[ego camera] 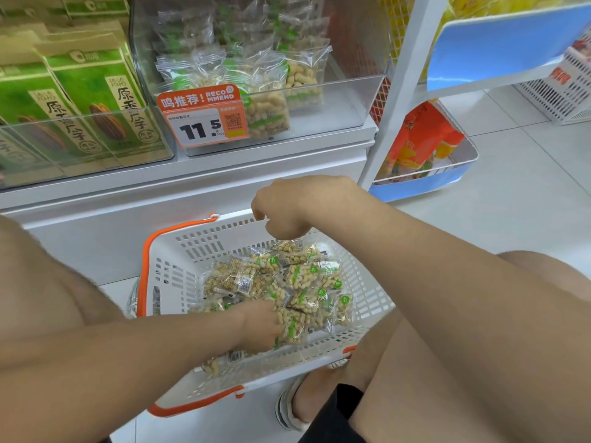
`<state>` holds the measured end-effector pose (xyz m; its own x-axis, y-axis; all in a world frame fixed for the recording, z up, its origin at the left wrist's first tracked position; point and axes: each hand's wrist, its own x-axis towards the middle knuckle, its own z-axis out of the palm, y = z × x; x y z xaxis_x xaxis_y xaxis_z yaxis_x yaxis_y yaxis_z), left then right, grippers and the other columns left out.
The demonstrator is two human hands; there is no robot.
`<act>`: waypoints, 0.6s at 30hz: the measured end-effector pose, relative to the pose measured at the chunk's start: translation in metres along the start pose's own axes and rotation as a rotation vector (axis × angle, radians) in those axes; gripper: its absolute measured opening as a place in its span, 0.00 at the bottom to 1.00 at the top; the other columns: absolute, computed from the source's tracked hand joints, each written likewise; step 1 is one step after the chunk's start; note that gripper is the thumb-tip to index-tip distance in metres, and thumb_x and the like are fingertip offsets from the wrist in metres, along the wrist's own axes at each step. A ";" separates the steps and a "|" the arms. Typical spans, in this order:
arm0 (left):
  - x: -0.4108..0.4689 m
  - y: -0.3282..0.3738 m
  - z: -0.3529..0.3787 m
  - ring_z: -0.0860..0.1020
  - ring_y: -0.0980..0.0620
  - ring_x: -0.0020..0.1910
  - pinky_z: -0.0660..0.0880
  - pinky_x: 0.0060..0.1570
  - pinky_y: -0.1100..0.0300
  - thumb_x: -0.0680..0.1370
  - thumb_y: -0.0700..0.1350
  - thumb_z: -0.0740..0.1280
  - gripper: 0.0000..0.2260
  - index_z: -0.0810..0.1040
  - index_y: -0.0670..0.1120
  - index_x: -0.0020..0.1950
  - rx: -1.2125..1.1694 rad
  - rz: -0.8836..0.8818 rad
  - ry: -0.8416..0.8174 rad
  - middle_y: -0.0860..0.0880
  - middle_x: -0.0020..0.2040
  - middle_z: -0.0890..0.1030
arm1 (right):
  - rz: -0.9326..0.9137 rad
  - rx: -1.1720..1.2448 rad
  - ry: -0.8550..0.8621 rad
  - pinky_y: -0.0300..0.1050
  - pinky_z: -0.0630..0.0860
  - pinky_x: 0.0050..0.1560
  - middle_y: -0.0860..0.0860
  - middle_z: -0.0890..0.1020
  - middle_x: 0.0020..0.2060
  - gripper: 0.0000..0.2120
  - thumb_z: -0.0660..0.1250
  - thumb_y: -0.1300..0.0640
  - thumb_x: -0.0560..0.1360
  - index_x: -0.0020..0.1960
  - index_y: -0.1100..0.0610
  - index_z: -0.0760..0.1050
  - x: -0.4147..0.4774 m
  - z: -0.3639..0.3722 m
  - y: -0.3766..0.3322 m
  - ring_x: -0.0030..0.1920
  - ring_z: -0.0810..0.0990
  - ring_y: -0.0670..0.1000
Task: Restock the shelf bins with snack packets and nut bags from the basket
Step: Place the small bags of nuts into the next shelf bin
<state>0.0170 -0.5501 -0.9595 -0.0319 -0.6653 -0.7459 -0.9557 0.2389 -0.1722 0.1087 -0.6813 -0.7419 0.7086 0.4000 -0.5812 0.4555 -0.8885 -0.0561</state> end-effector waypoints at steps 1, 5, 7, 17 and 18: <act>-0.002 -0.003 -0.002 0.78 0.45 0.56 0.76 0.60 0.47 0.81 0.44 0.71 0.08 0.83 0.43 0.59 -0.057 -0.036 0.026 0.45 0.61 0.80 | 0.003 0.001 -0.003 0.57 0.80 0.60 0.55 0.76 0.67 0.20 0.58 0.60 0.82 0.73 0.54 0.72 0.000 0.000 0.000 0.63 0.80 0.59; -0.011 -0.024 -0.017 0.77 0.47 0.55 0.75 0.61 0.50 0.80 0.39 0.70 0.08 0.80 0.45 0.59 -0.446 -0.218 0.140 0.48 0.55 0.81 | 0.017 0.019 -0.007 0.58 0.80 0.61 0.54 0.77 0.66 0.20 0.58 0.60 0.81 0.72 0.53 0.72 0.000 -0.003 -0.001 0.63 0.80 0.59; -0.019 -0.037 -0.031 0.77 0.49 0.48 0.78 0.53 0.52 0.81 0.39 0.67 0.05 0.74 0.48 0.54 -0.731 -0.343 0.193 0.49 0.48 0.80 | 0.031 0.026 -0.008 0.56 0.80 0.60 0.54 0.76 0.66 0.20 0.57 0.60 0.81 0.72 0.54 0.72 -0.001 -0.006 -0.001 0.62 0.80 0.59; -0.065 -0.088 -0.085 0.80 0.42 0.41 0.75 0.33 0.55 0.89 0.53 0.52 0.12 0.66 0.45 0.64 -1.904 -0.978 1.058 0.40 0.46 0.80 | 0.239 0.106 0.103 0.49 0.75 0.44 0.54 0.73 0.43 0.05 0.61 0.58 0.81 0.48 0.59 0.70 -0.020 -0.024 0.023 0.46 0.77 0.57; -0.070 -0.091 -0.089 0.78 0.43 0.37 0.74 0.32 0.54 0.89 0.51 0.52 0.11 0.67 0.45 0.60 -1.908 -1.044 1.159 0.41 0.42 0.79 | 0.254 0.151 0.134 0.49 0.76 0.46 0.55 0.74 0.45 0.05 0.61 0.57 0.81 0.51 0.59 0.71 -0.022 -0.025 0.027 0.48 0.78 0.58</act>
<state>0.0804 -0.5882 -0.8344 0.9482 -0.2051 -0.2426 0.1349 -0.4315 0.8920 0.1190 -0.7079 -0.7100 0.8587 0.1782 -0.4805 0.1770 -0.9830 -0.0482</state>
